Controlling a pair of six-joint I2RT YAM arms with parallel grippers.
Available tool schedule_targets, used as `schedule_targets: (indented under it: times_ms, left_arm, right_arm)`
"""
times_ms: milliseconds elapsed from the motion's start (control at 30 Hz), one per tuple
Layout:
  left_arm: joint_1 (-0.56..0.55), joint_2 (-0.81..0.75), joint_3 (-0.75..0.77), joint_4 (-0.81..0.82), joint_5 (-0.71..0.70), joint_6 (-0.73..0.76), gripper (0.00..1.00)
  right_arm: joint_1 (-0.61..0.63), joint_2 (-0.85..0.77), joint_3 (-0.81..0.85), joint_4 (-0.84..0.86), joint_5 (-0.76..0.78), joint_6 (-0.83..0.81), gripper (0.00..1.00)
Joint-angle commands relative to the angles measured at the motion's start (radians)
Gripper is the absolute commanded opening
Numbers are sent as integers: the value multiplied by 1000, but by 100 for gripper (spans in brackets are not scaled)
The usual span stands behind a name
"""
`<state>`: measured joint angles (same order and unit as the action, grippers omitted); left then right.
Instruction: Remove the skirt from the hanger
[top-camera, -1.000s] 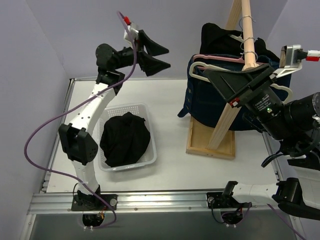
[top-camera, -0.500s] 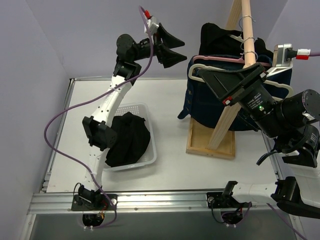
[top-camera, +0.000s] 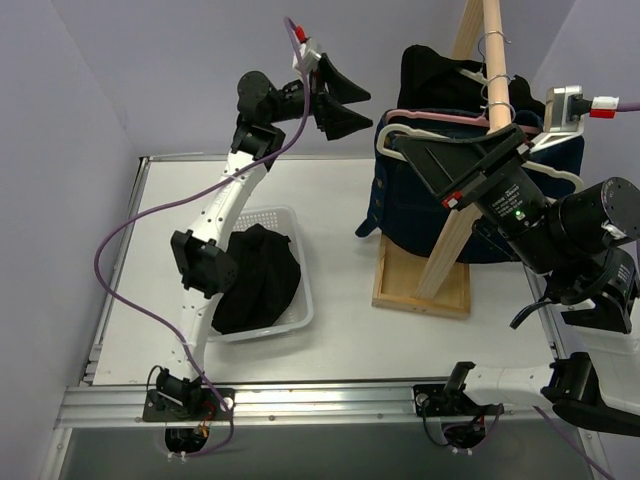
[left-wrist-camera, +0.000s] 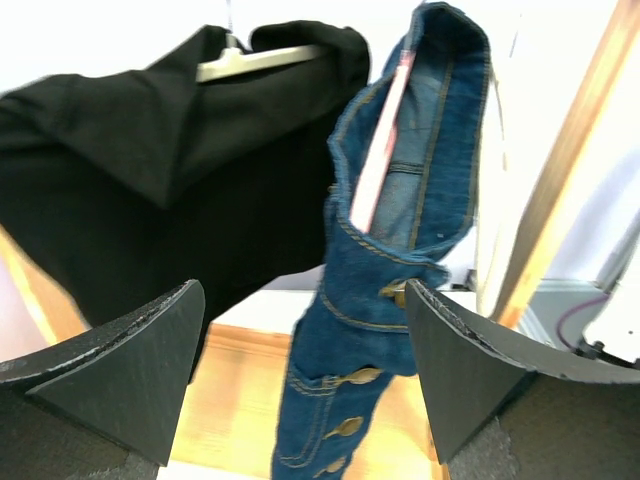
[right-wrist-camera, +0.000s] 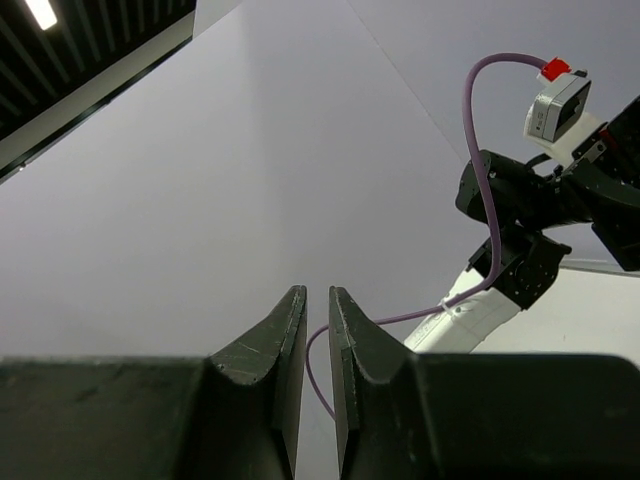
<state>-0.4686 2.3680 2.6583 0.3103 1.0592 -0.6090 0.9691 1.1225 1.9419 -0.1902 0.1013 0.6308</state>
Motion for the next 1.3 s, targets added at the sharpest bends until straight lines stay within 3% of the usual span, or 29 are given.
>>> schedule_targets:
  times_ms: [0,433,600,700,733,800,833,867,967,1267]
  left_arm:
    - [-22,11,45,58,58,-26,90]
    - [-106,86,158,-13,12,17,92]
    - [-169,70,169,-186,-42,187,92]
    - [-186,74,167,-180,-42,178,77]
    - [-188,86,178,-180,-44,167,58]
    - [-188,92,190,-181,-56,155,42]
    - [-188,89,186,-174,-59,141,18]
    - [-189,86,177,-171,-76,134,3]
    - [-188,77,178,-113,-83,68,2]
    - [-206,-6,184,-185,-157,37,2]
  right_arm:
    - [-3,8,0,74,-2,-6,11]
    - [-3,-1,-8,75,-3,-3,9]
    - [-3,-7,-8,74,-2,-3,8]
    - [-3,-13,-1,67,0,-2,6]
    - [-3,-16,-1,67,1,-2,6]
    - [-3,-18,-6,67,3,-2,6]
    - [-3,-23,-8,64,3,-2,6]
    - [-3,-26,-11,63,8,-3,6]
    - [-3,-32,-18,64,12,-3,6]
    - [-3,19,46,110,-28,3,3]
